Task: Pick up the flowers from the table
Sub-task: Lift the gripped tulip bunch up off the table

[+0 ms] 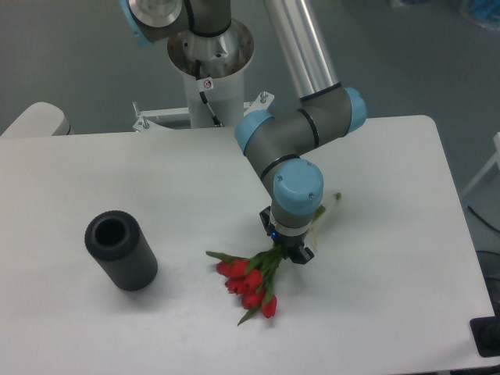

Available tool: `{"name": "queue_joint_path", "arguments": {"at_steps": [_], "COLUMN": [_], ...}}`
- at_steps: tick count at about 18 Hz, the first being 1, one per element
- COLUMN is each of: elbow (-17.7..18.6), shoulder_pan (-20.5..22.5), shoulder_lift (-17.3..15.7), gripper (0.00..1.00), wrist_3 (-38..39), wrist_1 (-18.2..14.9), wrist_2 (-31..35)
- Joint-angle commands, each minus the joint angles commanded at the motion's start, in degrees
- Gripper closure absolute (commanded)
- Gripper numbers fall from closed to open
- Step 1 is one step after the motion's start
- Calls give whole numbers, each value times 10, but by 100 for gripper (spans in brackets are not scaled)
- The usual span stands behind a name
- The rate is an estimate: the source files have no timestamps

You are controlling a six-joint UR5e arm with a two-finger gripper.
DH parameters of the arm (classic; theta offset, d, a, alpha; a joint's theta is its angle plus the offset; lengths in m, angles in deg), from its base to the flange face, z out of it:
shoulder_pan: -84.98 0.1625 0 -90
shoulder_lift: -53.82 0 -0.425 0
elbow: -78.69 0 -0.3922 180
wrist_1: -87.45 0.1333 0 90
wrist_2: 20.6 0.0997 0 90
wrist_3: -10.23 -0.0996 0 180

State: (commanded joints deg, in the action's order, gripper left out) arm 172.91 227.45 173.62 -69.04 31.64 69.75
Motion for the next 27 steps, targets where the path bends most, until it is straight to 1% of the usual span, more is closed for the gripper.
{"name": "queue_joint_path", "arguments": {"at_steps": [1, 3, 11, 15, 19, 23, 27], "elbow": [-6, -18, -90, -127, -164, -186, -194], "shoulder_pan": [1, 1, 4, 7, 19, 30, 30], "shoulder_lift": [0, 4, 32, 40, 45, 56, 62], "gripper": [91, 92, 94, 94, 94, 94, 94], "wrist_3": [0, 1, 2, 1, -5, -8, -8], "wrist_1": [-1, -3, -36, -79, -125, -130, -130], "wrist_2": [0, 2, 5, 5, 2, -1, 3]}}
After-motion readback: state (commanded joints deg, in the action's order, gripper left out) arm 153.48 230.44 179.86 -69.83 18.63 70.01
